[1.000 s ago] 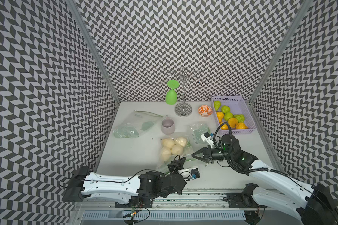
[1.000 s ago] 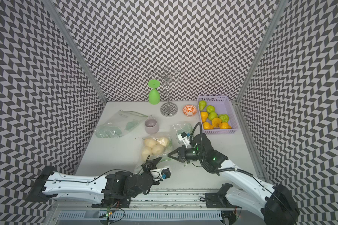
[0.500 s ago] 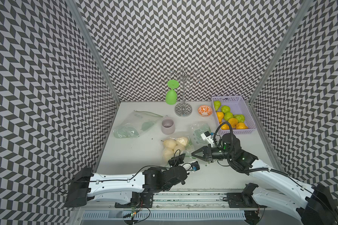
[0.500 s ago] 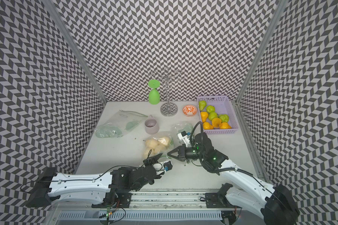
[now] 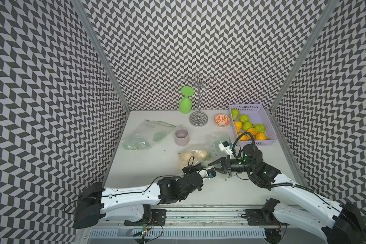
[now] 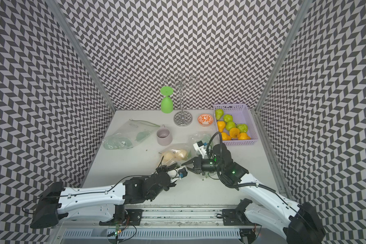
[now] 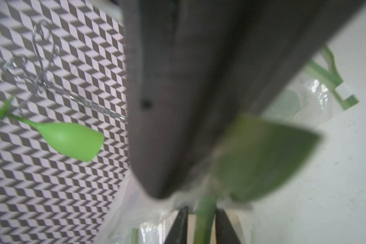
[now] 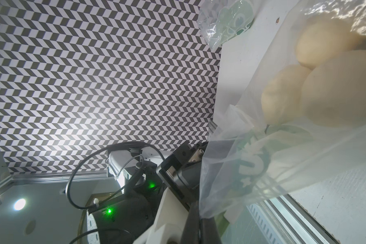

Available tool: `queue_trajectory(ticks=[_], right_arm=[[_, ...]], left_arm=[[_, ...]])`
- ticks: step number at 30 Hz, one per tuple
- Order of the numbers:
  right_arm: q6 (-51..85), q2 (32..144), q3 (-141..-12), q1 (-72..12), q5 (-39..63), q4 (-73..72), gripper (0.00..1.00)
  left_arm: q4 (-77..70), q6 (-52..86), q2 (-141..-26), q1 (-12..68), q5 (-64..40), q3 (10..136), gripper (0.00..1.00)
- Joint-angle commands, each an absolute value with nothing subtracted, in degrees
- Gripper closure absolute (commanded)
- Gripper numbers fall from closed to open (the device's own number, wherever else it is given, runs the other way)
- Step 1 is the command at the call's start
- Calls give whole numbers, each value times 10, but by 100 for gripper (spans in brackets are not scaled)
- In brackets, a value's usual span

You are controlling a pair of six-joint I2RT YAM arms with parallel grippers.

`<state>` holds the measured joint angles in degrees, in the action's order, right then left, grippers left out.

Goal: Open the zip-top bag and take out the pear
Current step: Pick up the zipper food storage bag at the center of the board.

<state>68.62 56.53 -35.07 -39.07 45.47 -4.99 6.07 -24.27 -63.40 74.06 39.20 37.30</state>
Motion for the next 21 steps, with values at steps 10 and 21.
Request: queue_trajectory(ticks=[10, 21], right_arm=[[637, 603, -377, -376, 481, -105, 74], [271, 612, -499, -366, 346, 127, 44]], left_arm=[[95, -203, -529, 732, 387, 396, 87], [139, -175, -491, 673, 261, 423, 87]])
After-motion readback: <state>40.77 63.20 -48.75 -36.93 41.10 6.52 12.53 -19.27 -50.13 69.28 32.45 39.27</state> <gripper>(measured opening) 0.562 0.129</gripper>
